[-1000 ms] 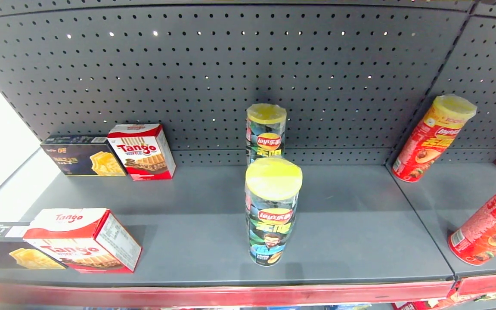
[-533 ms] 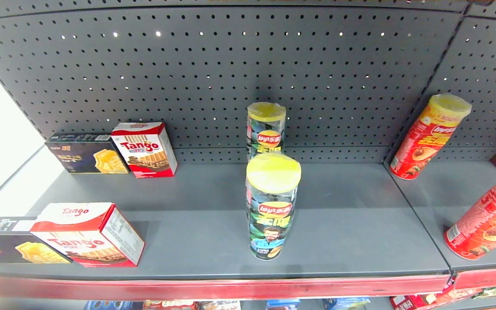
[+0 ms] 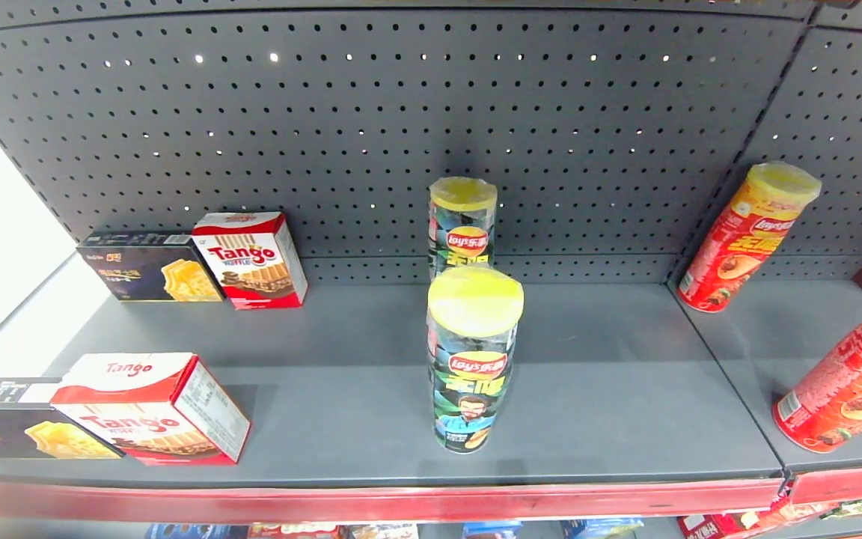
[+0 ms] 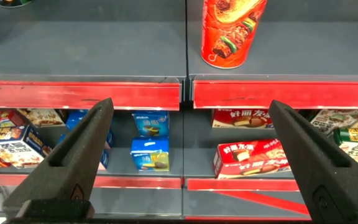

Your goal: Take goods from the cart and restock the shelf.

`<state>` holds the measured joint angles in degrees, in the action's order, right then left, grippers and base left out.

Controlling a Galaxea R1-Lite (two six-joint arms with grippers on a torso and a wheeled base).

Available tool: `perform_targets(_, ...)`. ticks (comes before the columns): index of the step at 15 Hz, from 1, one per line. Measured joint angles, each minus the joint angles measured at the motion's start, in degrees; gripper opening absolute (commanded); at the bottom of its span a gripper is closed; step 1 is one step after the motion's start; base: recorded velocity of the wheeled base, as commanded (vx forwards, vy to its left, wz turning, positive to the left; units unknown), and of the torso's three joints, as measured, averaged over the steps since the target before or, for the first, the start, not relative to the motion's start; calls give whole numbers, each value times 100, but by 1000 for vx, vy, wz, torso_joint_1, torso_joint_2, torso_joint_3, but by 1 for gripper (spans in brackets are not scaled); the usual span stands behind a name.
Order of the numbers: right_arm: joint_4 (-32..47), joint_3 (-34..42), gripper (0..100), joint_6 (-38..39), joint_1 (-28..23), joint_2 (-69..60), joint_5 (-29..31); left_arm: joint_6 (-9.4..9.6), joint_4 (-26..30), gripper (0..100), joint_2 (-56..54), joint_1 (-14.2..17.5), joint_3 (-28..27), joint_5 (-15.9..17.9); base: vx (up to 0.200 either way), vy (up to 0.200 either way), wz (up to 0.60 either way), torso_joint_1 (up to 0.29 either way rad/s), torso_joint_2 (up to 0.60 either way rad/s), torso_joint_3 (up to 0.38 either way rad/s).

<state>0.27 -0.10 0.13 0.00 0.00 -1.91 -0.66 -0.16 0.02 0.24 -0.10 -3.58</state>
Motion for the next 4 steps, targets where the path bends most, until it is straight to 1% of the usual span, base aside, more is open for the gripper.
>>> perform_targets(4, 2, 0, 100, -2, 0, 0, 6, -2, 0, 100, 0, 0, 0, 0, 0, 0, 0, 0, 0, 0)
